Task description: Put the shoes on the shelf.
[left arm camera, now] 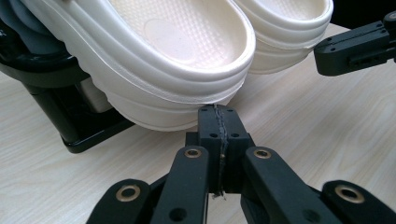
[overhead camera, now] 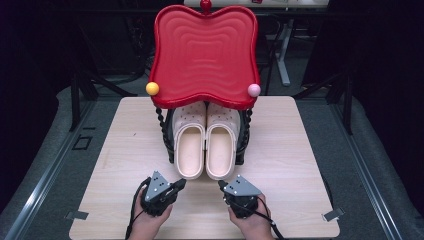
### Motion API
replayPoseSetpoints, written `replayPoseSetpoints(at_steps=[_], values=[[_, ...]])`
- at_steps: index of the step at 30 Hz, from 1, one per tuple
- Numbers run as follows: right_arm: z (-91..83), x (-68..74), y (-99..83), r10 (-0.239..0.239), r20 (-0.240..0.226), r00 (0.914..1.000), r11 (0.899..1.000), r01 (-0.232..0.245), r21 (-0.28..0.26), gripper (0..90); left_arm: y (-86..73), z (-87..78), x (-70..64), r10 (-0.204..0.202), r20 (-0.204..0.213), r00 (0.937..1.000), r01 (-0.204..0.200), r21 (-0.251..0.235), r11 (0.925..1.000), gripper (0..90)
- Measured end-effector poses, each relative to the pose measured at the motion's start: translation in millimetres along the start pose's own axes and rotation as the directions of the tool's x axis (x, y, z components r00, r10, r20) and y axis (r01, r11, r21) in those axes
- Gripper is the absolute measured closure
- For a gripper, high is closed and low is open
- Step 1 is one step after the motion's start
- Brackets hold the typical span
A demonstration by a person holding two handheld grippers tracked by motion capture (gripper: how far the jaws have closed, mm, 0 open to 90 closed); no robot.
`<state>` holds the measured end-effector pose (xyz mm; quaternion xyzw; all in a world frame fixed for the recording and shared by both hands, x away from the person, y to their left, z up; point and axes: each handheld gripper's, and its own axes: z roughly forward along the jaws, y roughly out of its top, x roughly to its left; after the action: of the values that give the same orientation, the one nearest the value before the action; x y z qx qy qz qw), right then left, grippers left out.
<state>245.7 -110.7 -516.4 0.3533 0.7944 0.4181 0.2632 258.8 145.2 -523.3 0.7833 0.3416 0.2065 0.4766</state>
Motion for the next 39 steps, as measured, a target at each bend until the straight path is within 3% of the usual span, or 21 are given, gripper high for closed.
replayPoseSetpoints(at_steps=[4,12,17,23,28,39], values=[[0.6,-1.3,0.2,0.012,-0.008,0.9999,1.0,-0.012,-0.002,90.0,0.7,-0.9,-0.2,0.008,-0.002,1.0,-0.008,0.002,1.0,90.0],[-5.8,-3.8,2.6,0.018,0.021,0.9996,1.0,-0.018,0.0,90.0,6.3,-9.6,6.5,0.003,-0.034,0.9994,-0.004,-0.016,0.9999,90.0],[-9.9,-12.6,2.3,0.037,0.052,0.998,0.999,-0.037,0.001,90.0,7.8,-10.9,17.2,-0.031,-0.05,0.9983,0.03,-0.014,0.9995,90.0],[-11.3,-23.6,7.6,0.05,0.08,0.9956,0.999,-0.05,-0.002,90.0,15.0,-6.6,19.1,0.008,-0.058,0.9983,-0.008,-0.005,1.0,90.0],[-7.6,-27.3,14.3,0.042,0.086,0.9954,0.999,-0.042,-0.007,90.0,22.2,-0.1,21.2,0.013,-0.065,0.9978,-0.014,-0.006,0.9999,90.0],[9.0,-35.4,33.3,0.057,0.1,0.9933,0.998,-0.055,-0.023,90.0,39.8,7.6,38.6,-0.037,-0.108,0.9935,0.033,-0.043,0.9985,90.0]])
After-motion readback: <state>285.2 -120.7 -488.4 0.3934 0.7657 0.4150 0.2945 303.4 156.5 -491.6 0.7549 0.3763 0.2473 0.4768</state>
